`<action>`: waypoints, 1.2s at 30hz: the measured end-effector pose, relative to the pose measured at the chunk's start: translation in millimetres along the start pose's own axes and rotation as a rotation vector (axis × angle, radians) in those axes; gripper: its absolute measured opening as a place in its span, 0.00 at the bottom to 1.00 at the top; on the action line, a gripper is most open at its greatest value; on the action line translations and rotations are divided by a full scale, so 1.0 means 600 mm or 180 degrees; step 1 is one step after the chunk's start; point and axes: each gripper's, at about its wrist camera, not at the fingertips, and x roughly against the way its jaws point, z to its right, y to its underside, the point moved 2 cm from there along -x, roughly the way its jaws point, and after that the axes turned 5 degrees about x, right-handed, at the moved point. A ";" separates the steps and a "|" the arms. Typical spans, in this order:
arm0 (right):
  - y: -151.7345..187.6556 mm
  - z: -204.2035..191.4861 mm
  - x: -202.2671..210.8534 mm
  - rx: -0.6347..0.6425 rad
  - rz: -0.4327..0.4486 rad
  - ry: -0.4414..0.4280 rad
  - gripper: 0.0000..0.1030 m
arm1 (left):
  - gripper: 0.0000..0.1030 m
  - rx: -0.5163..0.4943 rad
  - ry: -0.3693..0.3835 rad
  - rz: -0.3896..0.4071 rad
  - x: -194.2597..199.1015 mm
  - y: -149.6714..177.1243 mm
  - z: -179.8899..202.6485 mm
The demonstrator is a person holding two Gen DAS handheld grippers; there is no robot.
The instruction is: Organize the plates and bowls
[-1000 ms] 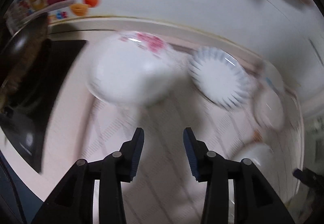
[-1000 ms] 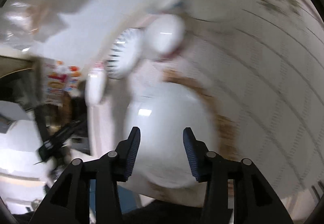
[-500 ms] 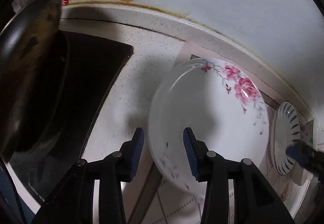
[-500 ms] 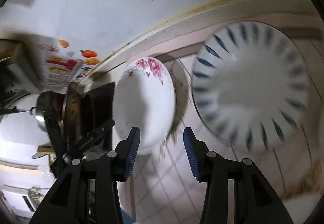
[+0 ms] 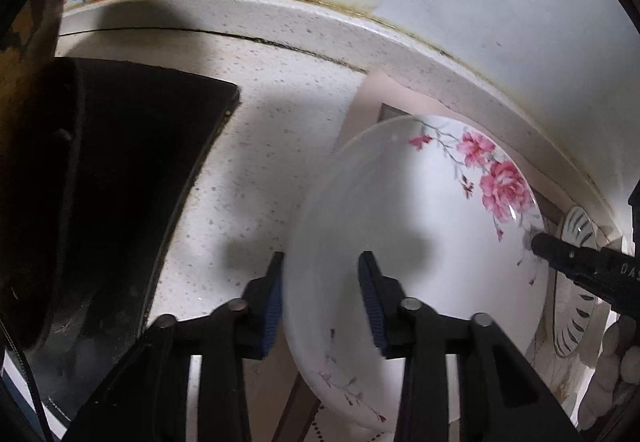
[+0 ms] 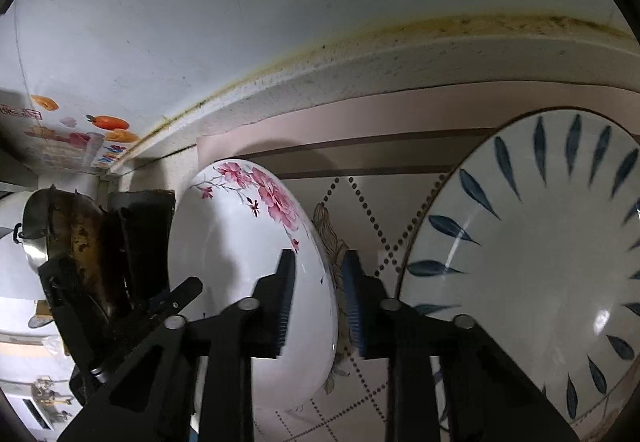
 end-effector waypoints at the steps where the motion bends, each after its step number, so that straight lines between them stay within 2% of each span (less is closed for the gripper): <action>1: 0.000 -0.001 -0.004 0.0020 0.0010 0.0032 0.13 | 0.22 0.0003 0.0002 0.0016 0.000 0.000 -0.004; 4: 0.003 0.002 -0.006 0.0016 0.0042 0.0044 0.13 | 0.19 0.0029 0.0052 0.0019 0.000 0.000 -0.016; 12: 0.016 -0.001 0.004 0.0033 -0.0012 0.0040 0.13 | 0.19 0.0037 0.0086 0.0077 0.026 0.024 -0.025; 13: 0.018 -0.003 0.011 0.0044 -0.0016 0.0026 0.13 | 0.19 0.0035 0.0100 0.0096 0.035 0.030 -0.023; 14: 0.021 -0.004 0.018 0.0050 -0.0011 0.0015 0.13 | 0.19 0.0029 0.0109 0.0117 0.031 0.013 -0.014; 21: 0.055 0.000 0.091 0.0140 0.0047 -0.0051 0.13 | 0.19 -0.0078 0.0209 0.0221 0.093 0.034 0.009; 28: 0.134 0.030 0.201 0.0224 0.0100 -0.0048 0.13 | 0.19 -0.0285 0.0296 0.0249 0.159 0.102 0.086; 36: 0.275 0.126 0.322 0.0108 0.0160 0.0012 0.13 | 0.19 -0.0542 0.0455 0.0140 0.172 0.212 0.182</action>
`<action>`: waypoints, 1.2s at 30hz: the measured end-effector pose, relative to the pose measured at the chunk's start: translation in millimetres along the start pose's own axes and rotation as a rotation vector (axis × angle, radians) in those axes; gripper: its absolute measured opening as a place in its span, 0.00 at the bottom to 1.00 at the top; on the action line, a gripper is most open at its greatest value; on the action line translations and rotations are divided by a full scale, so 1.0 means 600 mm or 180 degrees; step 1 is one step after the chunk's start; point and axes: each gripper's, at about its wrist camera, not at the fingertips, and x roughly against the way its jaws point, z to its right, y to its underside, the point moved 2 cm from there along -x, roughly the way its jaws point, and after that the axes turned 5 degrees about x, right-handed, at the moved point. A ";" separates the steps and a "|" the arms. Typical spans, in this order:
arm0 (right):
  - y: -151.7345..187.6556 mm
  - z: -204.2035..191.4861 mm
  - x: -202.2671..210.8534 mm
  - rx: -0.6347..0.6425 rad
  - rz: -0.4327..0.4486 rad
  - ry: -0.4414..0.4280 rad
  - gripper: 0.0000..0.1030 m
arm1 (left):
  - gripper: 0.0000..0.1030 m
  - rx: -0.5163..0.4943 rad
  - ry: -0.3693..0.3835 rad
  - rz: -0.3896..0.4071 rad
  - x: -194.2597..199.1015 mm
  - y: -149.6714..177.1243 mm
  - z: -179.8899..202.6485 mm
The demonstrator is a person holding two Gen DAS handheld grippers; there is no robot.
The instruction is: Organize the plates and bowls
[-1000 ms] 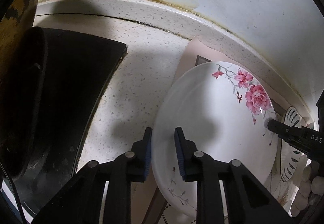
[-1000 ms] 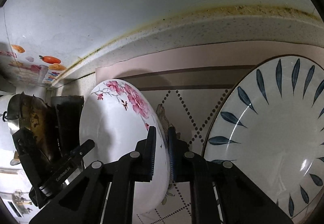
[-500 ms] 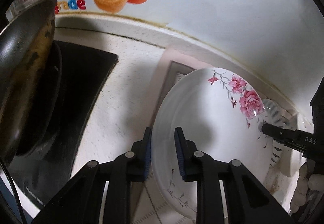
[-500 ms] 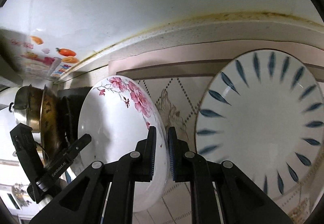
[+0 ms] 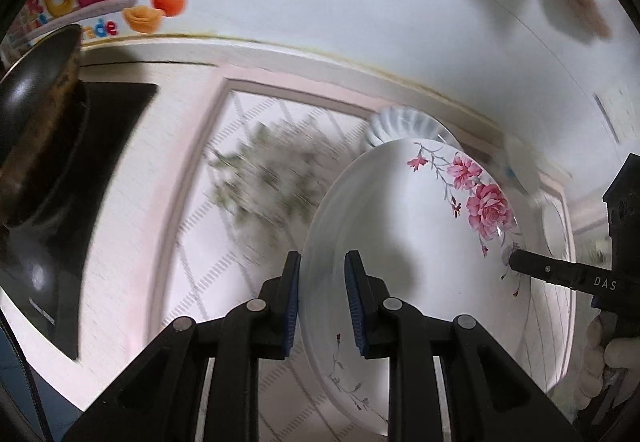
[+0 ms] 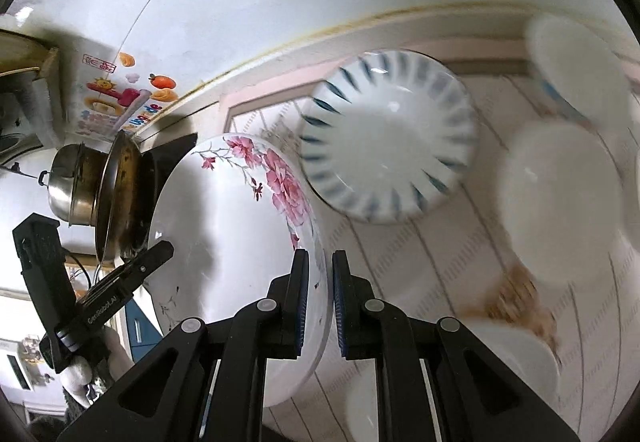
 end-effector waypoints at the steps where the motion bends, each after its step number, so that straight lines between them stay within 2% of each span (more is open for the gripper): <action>1: 0.019 0.015 0.013 -0.0048 0.0022 0.0003 0.13 | 0.19 -0.0040 0.0021 -0.0023 -0.002 0.012 0.018; 8: 0.127 0.122 0.070 -0.0317 0.0072 0.0085 0.13 | 0.19 -0.0308 0.0088 -0.0268 -0.034 0.093 0.106; 17: 0.225 0.236 0.080 -0.0630 0.0069 0.0143 0.13 | 0.19 -0.0635 -0.0016 -0.0539 -0.090 0.163 0.190; 29: 0.275 0.290 0.071 -0.0705 -0.0015 0.0182 0.13 | 0.19 -0.0821 -0.0240 -0.0704 -0.131 0.203 0.219; 36: 0.276 0.293 0.066 -0.0691 -0.0051 0.0177 0.13 | 0.19 -0.0822 -0.0294 -0.0764 -0.140 0.219 0.220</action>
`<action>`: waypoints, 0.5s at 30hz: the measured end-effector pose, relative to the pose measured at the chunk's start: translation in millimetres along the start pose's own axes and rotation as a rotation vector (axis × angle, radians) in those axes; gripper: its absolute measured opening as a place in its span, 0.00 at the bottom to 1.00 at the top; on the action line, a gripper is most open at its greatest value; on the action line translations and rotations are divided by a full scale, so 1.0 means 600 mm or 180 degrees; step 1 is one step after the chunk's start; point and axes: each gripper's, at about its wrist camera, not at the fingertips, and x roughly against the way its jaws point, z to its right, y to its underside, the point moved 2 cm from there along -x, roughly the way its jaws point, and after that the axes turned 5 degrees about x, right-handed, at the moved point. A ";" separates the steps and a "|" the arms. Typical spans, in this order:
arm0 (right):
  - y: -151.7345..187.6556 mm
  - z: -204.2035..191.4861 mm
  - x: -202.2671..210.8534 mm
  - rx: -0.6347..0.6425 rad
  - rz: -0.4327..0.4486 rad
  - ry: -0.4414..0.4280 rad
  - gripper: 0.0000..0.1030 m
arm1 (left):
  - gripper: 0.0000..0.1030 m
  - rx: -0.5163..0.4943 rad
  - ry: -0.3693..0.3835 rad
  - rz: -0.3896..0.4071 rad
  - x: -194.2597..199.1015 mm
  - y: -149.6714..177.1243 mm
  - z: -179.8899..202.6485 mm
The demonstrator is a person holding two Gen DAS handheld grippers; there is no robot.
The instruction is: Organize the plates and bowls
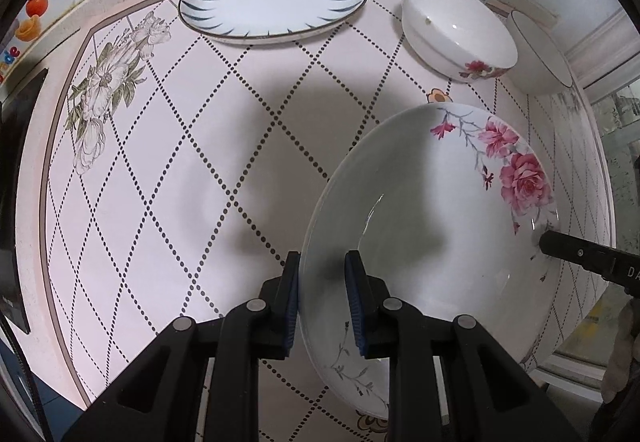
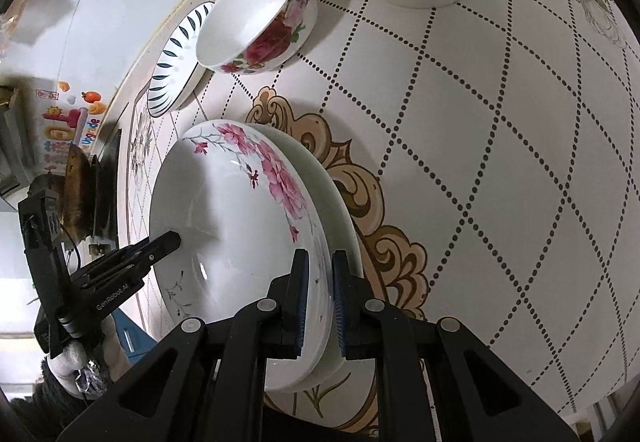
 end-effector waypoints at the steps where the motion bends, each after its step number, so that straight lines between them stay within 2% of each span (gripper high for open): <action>1: 0.000 -0.001 -0.002 0.0000 -0.0008 0.0000 0.13 | 0.19 -0.0004 -0.0009 -0.0003 -0.004 0.001 0.004; 15: -0.004 -0.022 -0.009 0.0095 -0.0123 0.0152 0.15 | 0.20 -0.0064 -0.0068 0.0006 -0.016 0.000 0.014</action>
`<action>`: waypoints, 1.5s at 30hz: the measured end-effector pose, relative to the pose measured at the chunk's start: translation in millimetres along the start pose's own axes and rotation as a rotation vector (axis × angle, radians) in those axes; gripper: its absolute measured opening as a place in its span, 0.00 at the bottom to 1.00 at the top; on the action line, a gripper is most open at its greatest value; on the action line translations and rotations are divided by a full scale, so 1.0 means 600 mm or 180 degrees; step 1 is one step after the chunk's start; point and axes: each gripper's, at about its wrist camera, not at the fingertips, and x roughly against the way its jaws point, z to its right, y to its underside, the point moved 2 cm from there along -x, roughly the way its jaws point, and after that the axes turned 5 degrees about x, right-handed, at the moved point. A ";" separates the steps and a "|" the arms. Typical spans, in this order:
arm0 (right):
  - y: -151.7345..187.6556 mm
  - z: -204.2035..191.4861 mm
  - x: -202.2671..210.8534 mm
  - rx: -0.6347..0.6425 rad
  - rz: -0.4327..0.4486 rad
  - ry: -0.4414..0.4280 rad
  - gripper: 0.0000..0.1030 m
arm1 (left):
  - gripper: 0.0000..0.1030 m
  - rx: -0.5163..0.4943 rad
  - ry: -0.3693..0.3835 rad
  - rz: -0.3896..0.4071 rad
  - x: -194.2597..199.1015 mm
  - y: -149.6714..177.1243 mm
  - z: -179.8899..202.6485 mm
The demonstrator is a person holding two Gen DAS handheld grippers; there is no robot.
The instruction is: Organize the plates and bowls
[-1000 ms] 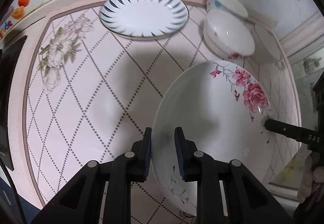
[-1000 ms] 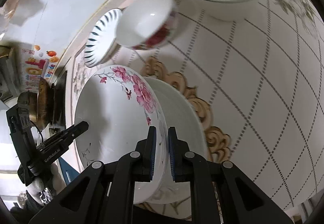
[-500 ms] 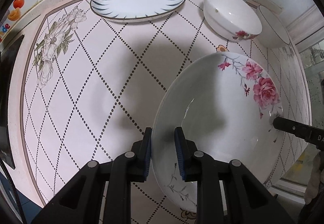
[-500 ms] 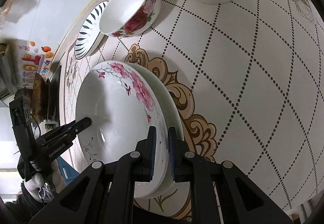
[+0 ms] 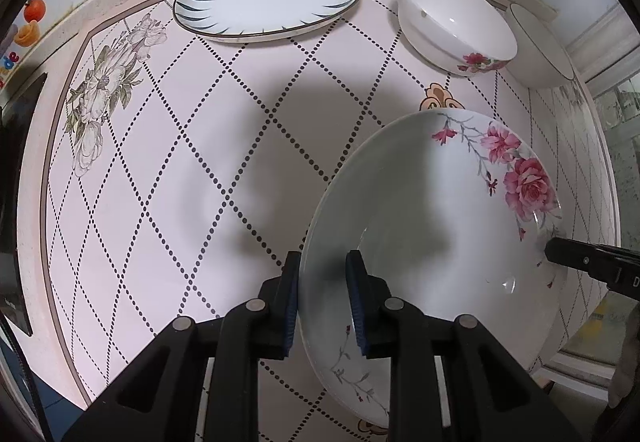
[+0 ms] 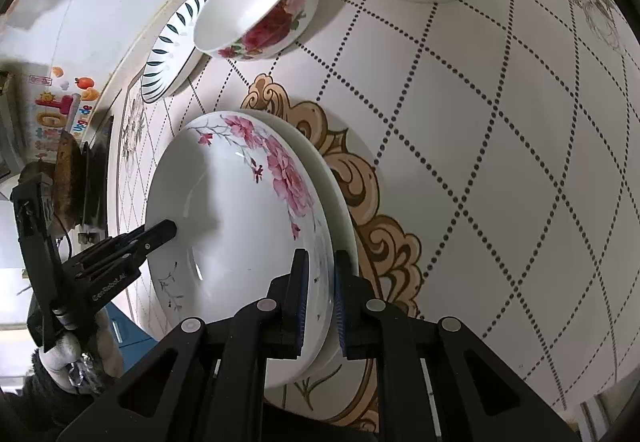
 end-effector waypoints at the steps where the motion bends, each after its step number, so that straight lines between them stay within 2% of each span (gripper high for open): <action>1: 0.001 -0.002 0.001 0.0004 0.0000 0.0012 0.15 | 0.20 -0.0015 -0.0008 0.0000 -0.001 0.001 0.001; 10: 0.002 -0.002 0.005 -0.0054 -0.0061 0.0058 0.15 | 0.20 -0.0043 0.0018 -0.0022 -0.004 0.008 0.002; 18: -0.001 -0.003 0.006 -0.0114 -0.0262 0.0118 0.15 | 0.20 -0.0068 0.0051 -0.0038 -0.003 0.001 -0.022; 22: -0.005 -0.003 0.020 -0.0087 -0.0322 0.0234 0.17 | 0.20 -0.0034 0.0109 0.0043 0.023 -0.011 -0.034; 26: -0.029 -0.016 0.059 -0.0168 -0.0191 0.0094 0.17 | 0.20 0.0112 0.0250 0.0248 0.079 -0.050 -0.059; 28: -0.053 -0.038 0.081 -0.0166 -0.0059 -0.0050 0.17 | 0.25 0.0237 0.0332 0.0366 0.105 -0.089 -0.078; 30: -0.097 -0.075 0.103 -0.0101 0.0130 -0.0189 0.24 | 0.27 0.0320 0.0368 0.0463 0.119 -0.138 -0.097; 32: -0.148 -0.111 0.112 -0.0043 0.0266 -0.0250 0.41 | 0.27 0.0390 0.0324 0.0507 0.119 -0.175 -0.119; 33: -0.173 -0.126 0.111 -0.0014 0.0316 -0.0262 0.44 | 0.27 0.0441 0.0315 0.0507 0.113 -0.205 -0.135; 37: -0.291 -0.184 0.072 -0.0005 0.0364 -0.0286 0.45 | 0.27 0.0708 0.0309 0.0364 0.071 -0.282 -0.188; 40: -0.367 -0.204 0.021 -0.0037 0.0290 -0.0176 0.45 | 0.27 0.0872 0.0325 0.0221 0.026 -0.323 -0.225; 45: -0.440 -0.215 -0.069 -0.0022 0.0109 0.0049 0.45 | 0.27 0.0907 0.0365 0.0019 -0.035 -0.354 -0.239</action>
